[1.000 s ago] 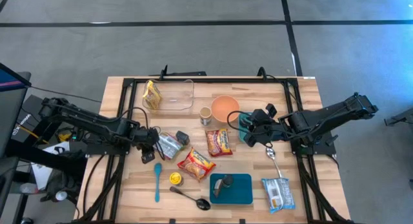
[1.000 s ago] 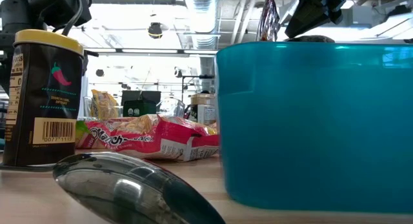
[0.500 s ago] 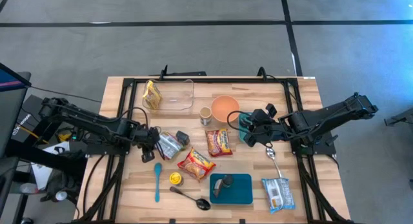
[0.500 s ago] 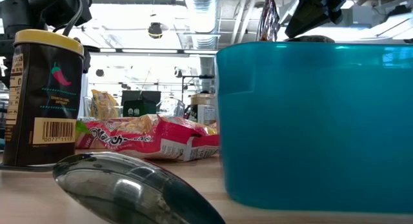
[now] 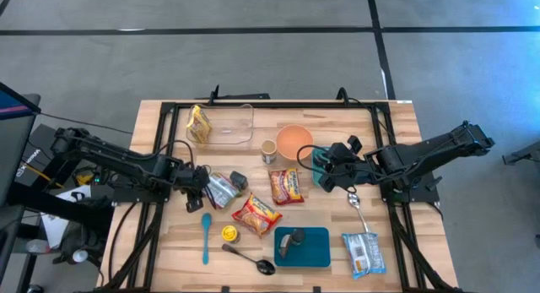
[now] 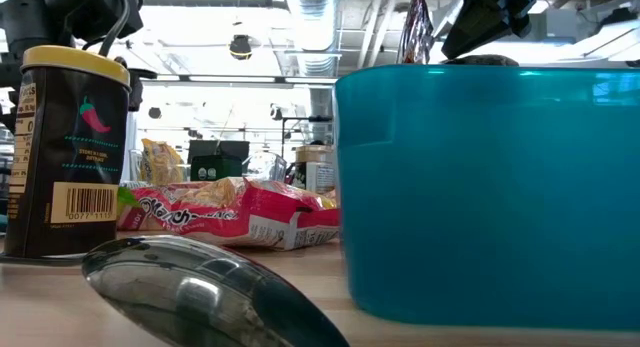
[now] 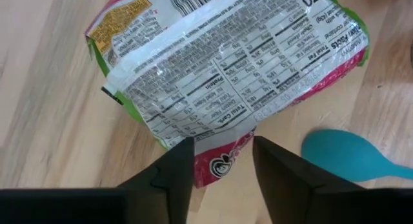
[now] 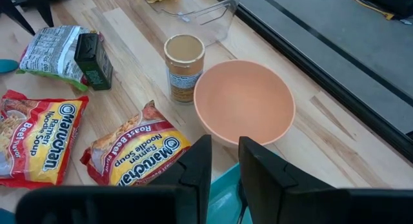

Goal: Pick & Place Food Item
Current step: Put the green noodle pack into the transparent bin

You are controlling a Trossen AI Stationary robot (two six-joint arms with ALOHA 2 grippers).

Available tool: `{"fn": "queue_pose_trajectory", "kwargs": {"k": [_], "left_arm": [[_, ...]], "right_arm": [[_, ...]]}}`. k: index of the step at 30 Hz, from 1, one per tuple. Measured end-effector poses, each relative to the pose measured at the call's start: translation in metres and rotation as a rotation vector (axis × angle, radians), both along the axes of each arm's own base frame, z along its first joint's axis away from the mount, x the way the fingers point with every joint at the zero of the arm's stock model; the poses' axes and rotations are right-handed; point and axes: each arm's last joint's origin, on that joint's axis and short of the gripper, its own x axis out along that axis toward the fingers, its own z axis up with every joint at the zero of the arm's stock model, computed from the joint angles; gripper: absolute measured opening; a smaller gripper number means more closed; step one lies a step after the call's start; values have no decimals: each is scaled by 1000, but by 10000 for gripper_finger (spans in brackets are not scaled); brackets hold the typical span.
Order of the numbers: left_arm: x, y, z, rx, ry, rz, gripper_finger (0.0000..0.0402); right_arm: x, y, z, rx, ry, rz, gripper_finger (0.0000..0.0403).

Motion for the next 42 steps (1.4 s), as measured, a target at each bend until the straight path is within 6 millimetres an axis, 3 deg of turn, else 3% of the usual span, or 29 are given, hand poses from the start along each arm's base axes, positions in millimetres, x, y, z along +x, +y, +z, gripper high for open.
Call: {"fn": "queue_pose_trajectory", "kwargs": {"k": [8, 17, 42], "left_arm": [[-9, 2, -21, 13, 25, 10, 192], [-8, 2, -32, 13, -53, 15, 174], [-7, 2, -32, 14, -61, 17, 4]], "right_arm": [[0, 0, 0, 0, 0, 0, 72], [0, 0, 0, 0, 0, 0, 72], [0, 0, 0, 0, 0, 0, 72]]}}
